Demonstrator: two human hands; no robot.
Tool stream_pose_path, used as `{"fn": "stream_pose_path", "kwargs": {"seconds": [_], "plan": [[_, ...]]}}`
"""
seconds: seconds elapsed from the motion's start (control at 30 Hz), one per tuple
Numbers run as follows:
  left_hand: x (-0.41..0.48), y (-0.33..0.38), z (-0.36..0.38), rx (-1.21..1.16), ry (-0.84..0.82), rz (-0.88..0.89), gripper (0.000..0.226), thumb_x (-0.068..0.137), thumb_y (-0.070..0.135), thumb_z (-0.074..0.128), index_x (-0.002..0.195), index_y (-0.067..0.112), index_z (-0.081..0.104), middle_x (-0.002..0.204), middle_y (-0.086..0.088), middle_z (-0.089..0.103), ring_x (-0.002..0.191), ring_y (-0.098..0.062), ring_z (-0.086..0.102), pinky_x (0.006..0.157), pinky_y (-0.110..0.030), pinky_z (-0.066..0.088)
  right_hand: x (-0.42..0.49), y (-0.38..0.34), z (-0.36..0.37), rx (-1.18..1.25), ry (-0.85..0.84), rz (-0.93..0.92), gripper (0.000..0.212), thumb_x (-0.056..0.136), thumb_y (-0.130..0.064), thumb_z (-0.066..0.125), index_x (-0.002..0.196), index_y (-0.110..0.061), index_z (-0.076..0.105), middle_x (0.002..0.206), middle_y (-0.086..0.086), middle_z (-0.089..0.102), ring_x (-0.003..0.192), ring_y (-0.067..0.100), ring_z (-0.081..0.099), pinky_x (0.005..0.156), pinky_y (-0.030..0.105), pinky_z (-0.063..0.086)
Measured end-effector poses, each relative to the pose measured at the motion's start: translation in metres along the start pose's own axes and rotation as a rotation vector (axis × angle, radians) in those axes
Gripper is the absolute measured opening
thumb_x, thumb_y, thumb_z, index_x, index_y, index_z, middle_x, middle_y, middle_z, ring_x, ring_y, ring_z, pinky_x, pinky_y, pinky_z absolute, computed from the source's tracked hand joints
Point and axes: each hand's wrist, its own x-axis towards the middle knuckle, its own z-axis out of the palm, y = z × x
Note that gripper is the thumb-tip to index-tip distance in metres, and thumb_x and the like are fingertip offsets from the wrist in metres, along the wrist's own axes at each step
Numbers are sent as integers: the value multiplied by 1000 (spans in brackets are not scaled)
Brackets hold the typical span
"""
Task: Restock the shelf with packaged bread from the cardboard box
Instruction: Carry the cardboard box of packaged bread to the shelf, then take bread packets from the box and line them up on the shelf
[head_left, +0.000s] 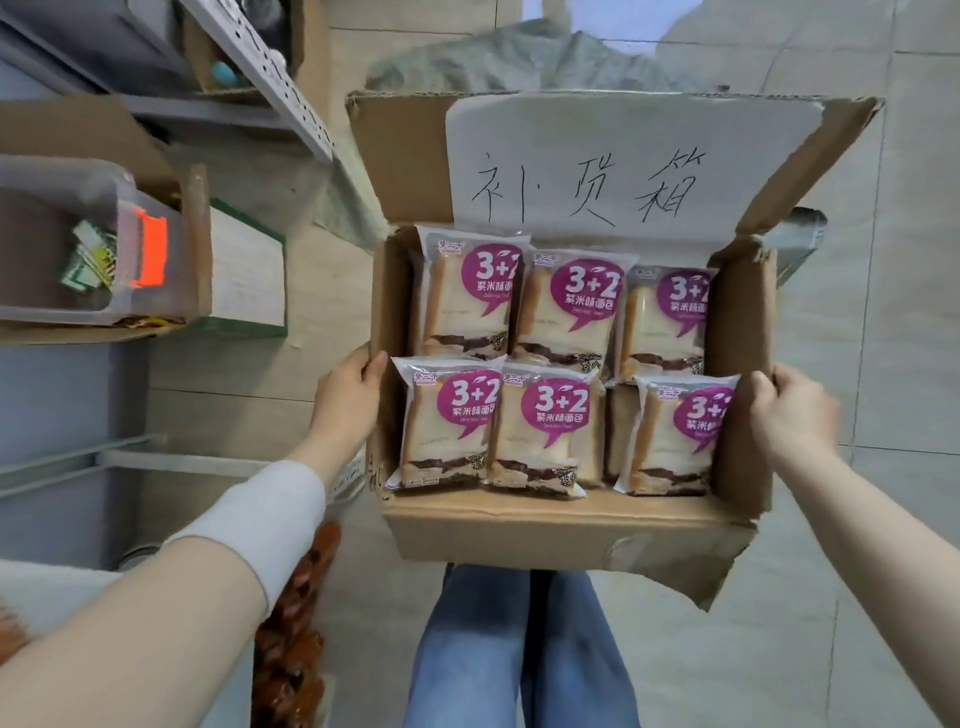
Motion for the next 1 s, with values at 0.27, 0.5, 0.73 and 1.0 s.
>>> {"fn": "stream_pose_path", "kwargs": {"seconds": [0.27,0.5,0.73,1.0], "plan": [[-36,32,3,-181,177,-90,46,100,35,31,143,19,33,148,-1,38,137,-18,33,106,-25,25,-21,-4,-1,193,-33,62,51,99,-25,37,142,2,29,151,19,28,141,30,25,114,35,21],[-82,36,22,-265,118,-70,82,82,36,66,147,23,18,146,6,38,136,-11,32,112,-35,29,-133,-35,33,256,-238,-332,62,82,-31,68,132,-2,44,125,11,51,117,21,49,102,28,37],[-60,28,22,-129,61,-11,53,76,38,71,122,21,50,123,4,49,108,-9,48,94,-38,50,-124,-62,82,261,-415,34,78,69,-31,80,128,-3,39,130,15,49,121,28,48,98,36,41],[-78,24,7,-298,-26,-1,26,80,30,69,95,25,49,96,13,61,93,-8,62,73,-32,58,-108,-48,74,275,-638,42,75,68,-34,80,131,-9,48,131,7,56,119,25,53,102,40,43]]}}
